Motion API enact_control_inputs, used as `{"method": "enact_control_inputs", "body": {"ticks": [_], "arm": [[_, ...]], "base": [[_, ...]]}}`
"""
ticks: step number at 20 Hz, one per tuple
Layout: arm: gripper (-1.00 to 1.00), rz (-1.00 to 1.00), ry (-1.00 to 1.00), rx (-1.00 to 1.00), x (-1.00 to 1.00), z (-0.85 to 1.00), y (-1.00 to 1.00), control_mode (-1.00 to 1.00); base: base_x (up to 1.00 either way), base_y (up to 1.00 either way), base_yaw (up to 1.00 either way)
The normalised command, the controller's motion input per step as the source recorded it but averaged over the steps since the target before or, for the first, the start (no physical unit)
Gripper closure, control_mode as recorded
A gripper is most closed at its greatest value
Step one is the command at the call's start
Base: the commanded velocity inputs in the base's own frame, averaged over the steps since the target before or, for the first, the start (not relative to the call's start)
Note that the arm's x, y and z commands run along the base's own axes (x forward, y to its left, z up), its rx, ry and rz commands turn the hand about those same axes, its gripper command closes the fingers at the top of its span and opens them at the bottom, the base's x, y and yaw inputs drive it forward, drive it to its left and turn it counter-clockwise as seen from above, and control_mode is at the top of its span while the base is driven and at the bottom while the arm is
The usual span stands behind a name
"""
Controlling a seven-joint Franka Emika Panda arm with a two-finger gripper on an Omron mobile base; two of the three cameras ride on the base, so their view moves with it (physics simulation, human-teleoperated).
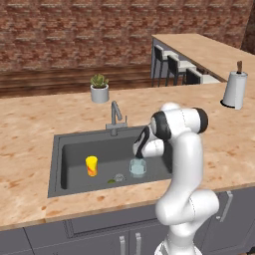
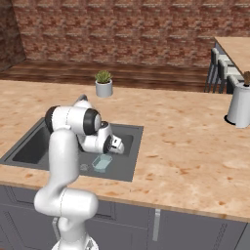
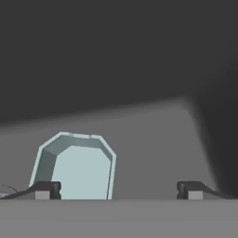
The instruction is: Pick the cup and tupperware and place them in the sink. Then turn on the water.
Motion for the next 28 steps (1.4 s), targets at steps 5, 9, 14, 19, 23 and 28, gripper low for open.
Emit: {"method": "enact_control_inputs", "body": {"ticks": [5,9,14,19,23,28], "arm": [[-1.0,0.0,0.0,0.0,0.0,0.52,0.0,-1.0],[-1.0,0.0,0.0,0.0,0.0,0.49,0.0,-1.0],[-1.0,0.0,0.0,0.0,0.0,0.51,0.0,-1.0],[-1.0,0.0,0.0,-0.01,0.0,0.54,0.06,-1.0],[-1.0,0.0,0.0,0.0,-0.01,0.42,0.04,-1.0],[-1.0,0.0,0.0,0.0,-0.01,0.47,0.0,-1.0]], "base": [[0.0,0.0,0.0],[0.0,0.0,0.0],[0.0,0.0,0.0],[0.0,0.0,0.0],[0.0,0.0,0.0],[0.0,0.0,0.0]]}}
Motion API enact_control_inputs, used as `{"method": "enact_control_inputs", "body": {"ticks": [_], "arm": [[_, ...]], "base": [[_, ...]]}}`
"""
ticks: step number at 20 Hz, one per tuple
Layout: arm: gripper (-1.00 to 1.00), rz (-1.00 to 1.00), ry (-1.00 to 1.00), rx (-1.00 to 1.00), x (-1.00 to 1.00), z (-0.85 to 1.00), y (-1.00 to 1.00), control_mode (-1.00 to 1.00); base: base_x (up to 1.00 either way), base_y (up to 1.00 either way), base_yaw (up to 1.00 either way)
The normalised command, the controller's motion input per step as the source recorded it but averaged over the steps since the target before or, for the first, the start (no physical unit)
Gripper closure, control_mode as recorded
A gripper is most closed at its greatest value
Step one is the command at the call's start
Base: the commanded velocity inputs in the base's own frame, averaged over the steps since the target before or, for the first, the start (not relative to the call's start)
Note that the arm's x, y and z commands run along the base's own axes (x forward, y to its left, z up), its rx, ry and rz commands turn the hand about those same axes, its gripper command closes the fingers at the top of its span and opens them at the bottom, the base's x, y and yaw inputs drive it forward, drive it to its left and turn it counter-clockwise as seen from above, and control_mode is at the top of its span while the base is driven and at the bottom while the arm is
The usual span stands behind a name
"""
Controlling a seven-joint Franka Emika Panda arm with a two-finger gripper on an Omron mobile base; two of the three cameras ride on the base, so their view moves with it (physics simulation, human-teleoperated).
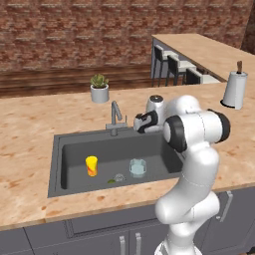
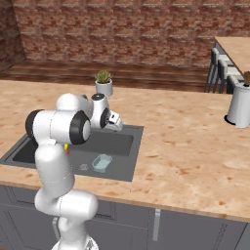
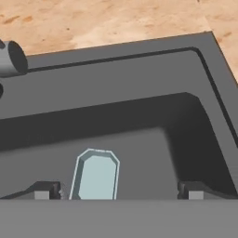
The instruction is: Pick the cup and tupperware and place them in the sink. Then turn on the water.
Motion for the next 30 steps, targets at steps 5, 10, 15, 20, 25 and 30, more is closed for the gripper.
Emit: {"method": "enact_control_inputs", "body": {"ticks": [5,10,15,20,25,30], "arm": [[-1.0,0.0,0.0,0.0,-0.1,0.39,0.0,-1.0],[-1.0,0.0,-0.01,0.0,-0.06,0.16,0.0,-1.0],[-1.0,0.01,-0.05,0.0,0.0,0.05,-0.01,-1.0],[-1.0,0.05,-0.06,0.0,-0.05,0.0,-0.01,-1.0],[-1.0,0.05,-0.05,0.0,-0.04,0.0,0.0,-1.0],[-1.0,0.09,-0.05,0.0,0.0,0.0,0.0,-1.0]], "base": [[0.0,0.0,0.0],[0.0,0.0,0.0],[0.0,0.0,0.0],[0.0,0.0,0.0],[0.0,0.0,0.0],[0.0,0.0,0.0]]}}
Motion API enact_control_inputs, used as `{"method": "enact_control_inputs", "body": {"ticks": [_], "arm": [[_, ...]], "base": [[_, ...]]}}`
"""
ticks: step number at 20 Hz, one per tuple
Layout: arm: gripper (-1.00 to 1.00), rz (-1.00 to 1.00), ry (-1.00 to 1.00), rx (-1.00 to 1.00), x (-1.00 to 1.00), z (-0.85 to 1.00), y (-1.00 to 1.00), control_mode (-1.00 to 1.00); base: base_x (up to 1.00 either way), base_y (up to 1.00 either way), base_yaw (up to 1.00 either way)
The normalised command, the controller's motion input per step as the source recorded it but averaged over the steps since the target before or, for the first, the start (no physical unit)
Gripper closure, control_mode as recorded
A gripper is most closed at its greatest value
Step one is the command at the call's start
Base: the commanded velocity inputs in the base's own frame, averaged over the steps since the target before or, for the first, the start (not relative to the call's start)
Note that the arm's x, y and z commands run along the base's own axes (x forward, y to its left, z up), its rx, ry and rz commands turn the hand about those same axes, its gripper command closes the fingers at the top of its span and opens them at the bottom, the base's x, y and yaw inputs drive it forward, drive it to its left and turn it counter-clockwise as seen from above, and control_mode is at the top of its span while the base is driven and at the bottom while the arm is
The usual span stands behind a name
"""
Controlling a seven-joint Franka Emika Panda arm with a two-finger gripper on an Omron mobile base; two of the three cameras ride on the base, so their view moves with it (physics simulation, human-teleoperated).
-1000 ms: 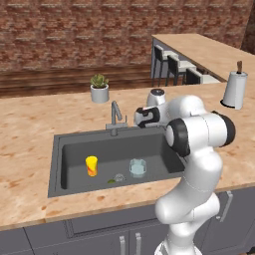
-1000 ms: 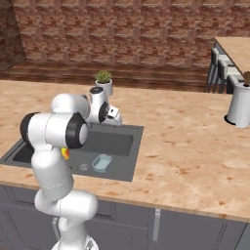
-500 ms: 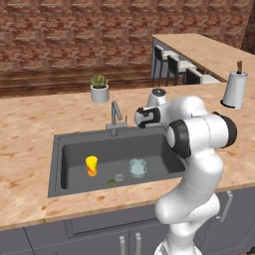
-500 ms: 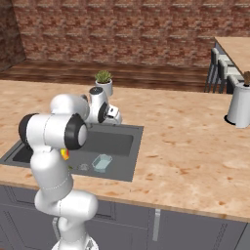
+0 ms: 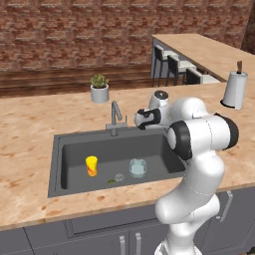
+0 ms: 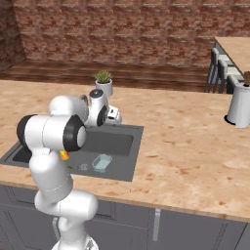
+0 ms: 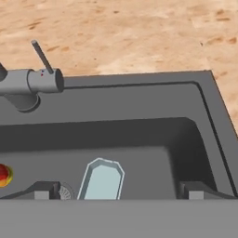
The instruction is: Pick the cup and tupperware and place them in the sink. Then turn on the water.
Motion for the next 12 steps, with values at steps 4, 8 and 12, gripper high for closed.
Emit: {"method": "enact_control_inputs", "body": {"ticks": [4,8,12], "arm": [[-1.0,0.12,-0.06,0.0,0.0,0.0,0.0,-1.0],[-1.0,0.12,-0.02,0.0,0.0,0.0,0.0,-1.0],[-1.0,0.11,0.0,0.0,0.0,0.0,0.0,-1.0]], "base": [[0.0,0.0,0.0],[0.0,0.0,0.0],[0.0,0.0,0.0]]}}
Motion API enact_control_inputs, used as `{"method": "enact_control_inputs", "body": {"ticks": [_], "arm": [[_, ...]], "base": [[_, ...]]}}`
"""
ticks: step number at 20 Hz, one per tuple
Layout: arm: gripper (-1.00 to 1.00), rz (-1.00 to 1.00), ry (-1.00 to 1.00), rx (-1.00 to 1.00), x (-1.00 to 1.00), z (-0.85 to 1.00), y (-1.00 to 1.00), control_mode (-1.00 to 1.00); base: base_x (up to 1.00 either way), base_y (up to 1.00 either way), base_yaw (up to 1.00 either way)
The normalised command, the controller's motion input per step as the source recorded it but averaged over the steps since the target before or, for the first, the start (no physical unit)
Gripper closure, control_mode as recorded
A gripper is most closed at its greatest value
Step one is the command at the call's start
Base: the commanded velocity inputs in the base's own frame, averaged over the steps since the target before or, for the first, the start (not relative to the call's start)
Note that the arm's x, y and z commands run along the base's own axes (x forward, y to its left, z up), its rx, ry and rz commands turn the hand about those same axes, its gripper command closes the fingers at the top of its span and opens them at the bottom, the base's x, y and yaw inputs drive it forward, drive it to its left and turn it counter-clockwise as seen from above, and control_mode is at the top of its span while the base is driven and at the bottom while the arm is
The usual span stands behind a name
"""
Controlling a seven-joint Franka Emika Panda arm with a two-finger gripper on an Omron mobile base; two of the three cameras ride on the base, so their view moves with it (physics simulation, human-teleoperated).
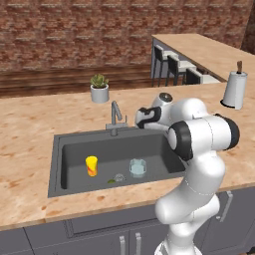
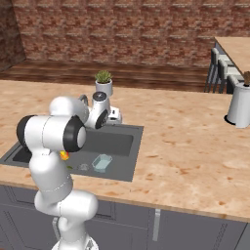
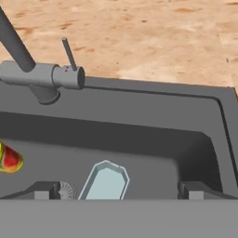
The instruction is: Pick the cup and tupperware and place them in the sink. Then turn on the water.
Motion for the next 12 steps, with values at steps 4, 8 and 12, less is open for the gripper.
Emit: {"method": "enact_control_inputs", "body": {"ticks": [4,8,12], "arm": [[-1.0,0.08,-0.01,0.0,0.0,0.0,0.0,-1.0],[-1.0,0.05,-0.03,0.0,0.0,0.0,0.01,-1.0],[-1.0,0.02,-0.04,0.0,0.0,0.0,0.04,-1.0]], "base": [[0.0,0.0,0.0],[0.0,0.0,0.0],[0.0,0.0,0.0]]}}
